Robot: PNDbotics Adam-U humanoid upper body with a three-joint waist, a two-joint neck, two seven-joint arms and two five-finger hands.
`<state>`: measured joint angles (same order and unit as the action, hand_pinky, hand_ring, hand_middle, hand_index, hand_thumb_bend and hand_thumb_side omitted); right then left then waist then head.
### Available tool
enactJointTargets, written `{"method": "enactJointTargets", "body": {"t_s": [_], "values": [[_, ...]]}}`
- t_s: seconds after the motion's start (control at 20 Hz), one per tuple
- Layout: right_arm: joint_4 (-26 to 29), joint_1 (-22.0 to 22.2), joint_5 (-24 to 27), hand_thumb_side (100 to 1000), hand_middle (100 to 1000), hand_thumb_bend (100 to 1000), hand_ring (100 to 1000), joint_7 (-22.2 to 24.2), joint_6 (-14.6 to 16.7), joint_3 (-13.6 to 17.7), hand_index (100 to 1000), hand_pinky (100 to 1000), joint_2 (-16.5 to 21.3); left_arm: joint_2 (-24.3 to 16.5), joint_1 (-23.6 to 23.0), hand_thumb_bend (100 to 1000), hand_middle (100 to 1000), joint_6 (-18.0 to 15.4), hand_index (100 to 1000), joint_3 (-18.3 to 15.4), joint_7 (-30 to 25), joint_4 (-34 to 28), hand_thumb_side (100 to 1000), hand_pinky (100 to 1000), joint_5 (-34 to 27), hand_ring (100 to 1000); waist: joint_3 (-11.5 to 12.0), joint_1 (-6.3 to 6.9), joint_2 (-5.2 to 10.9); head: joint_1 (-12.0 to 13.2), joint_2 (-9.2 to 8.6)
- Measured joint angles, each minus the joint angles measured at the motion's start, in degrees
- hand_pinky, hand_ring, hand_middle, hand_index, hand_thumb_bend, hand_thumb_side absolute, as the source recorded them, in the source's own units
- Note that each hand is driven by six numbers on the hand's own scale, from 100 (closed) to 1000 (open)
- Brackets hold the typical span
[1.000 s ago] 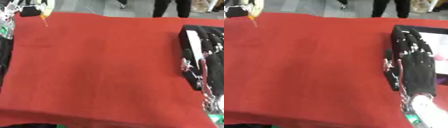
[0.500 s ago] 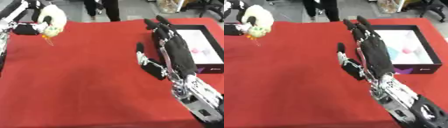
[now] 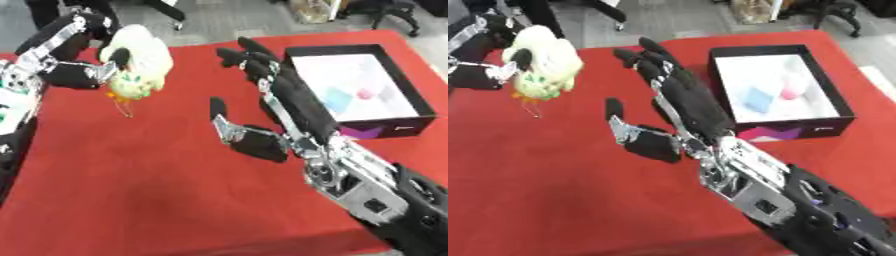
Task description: Pick up the objects with one hand, pass them to the other hand, and then place them into the box on the other side of the table.
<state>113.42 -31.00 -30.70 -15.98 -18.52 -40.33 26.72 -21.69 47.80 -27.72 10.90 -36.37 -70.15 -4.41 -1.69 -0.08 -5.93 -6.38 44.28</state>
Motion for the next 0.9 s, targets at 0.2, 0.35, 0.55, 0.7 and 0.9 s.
{"method": "enactJointTargets", "body": {"t_s": [0.2, 0.35, 0.55, 0.7, 0.9], "values": [[0.00, -0.31, 4.01, 593, 770, 100, 1000, 0.70, 0.20, -1.28, 916, 671, 0.36, 0.25, 0.17, 100, 178, 1.37, 343, 2.85, -1.37, -1.07, 319, 508, -3.40, 245, 0.10, 0.01, 0.00, -0.81, 0.00], [0.00, -0.33, 6.31, 609, 779, 100, 1000, 1.24, 0.23, -2.10, 922, 673, 0.49, 1.07, 0.40, 100, 178, 1.66, 343, 4.89, -1.66, -1.33, 316, 508, -4.03, 245, 0.12, 0.01, 0.00, -1.24, 0.00], [0.00, -0.34, 7.53, 635, 791, 100, 1000, 1.83, -0.06, -2.73, 929, 675, 0.51, 1.97, 0.68, 100, 178, 1.70, 342, 6.61, -1.70, -1.41, 317, 510, -4.08, 245, 0.19, -0.01, 0.00, -1.32, 0.00], [0.00, -0.31, 7.95, 646, 794, 100, 1000, 2.15, -0.53, -3.06, 930, 673, 0.51, 2.52, 0.76, 100, 181, 1.72, 345, 7.54, -1.72, -1.58, 316, 515, -4.14, 248, 0.24, -0.01, 0.00, -1.27, 0.00], [0.00, 0.12, 8.37, 658, 796, 100, 1000, 1.84, -1.20, -3.34, 931, 671, 0.52, 2.66, 0.77, 100, 181, 1.94, 345, 8.13, -1.94, -2.02, 316, 518, -4.31, 248, 0.27, 0.00, 0.00, -1.17, 0.00]]}}
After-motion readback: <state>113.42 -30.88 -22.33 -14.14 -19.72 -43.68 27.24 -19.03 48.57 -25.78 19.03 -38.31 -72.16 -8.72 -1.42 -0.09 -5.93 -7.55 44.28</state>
